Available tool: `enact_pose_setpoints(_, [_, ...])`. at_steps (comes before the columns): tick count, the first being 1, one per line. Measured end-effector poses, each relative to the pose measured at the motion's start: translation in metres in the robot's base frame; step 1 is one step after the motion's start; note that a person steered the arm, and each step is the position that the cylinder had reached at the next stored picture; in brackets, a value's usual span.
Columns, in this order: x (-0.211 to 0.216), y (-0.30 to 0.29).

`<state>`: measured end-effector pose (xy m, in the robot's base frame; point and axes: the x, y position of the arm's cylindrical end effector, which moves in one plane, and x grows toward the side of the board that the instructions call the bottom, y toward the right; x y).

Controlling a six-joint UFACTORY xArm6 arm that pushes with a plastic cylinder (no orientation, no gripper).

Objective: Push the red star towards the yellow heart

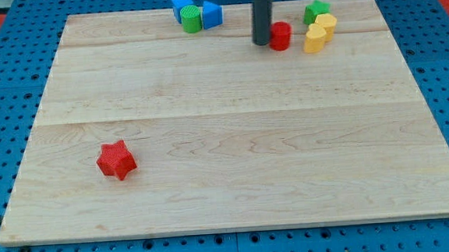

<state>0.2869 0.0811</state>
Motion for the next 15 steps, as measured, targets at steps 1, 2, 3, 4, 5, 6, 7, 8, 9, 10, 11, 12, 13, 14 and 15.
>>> enact_pose_setpoints(1, [0.025,-0.069])
enact_pose_setpoints(2, [0.159,-0.089])
enact_pose_setpoints(3, [0.259,-0.091])
enact_pose_setpoints(4, [0.284,-0.185])
enact_pose_setpoints(5, [0.266,-0.243])
enact_pose_setpoints(6, [0.226,-0.252])
enact_pose_setpoints(7, [0.189,-0.235])
enact_pose_setpoints(8, [0.137,-0.194])
enact_pose_setpoints(9, [0.100,-0.129])
enact_pose_setpoints(10, [0.084,-0.066])
enact_pose_setpoints(11, [0.099,-0.060])
enact_pose_setpoints(12, [0.126,-0.062])
enact_pose_setpoints(13, [0.125,-0.029])
enact_pose_setpoints(14, [0.069,-0.033])
enact_pose_setpoints(15, [0.059,-0.020])
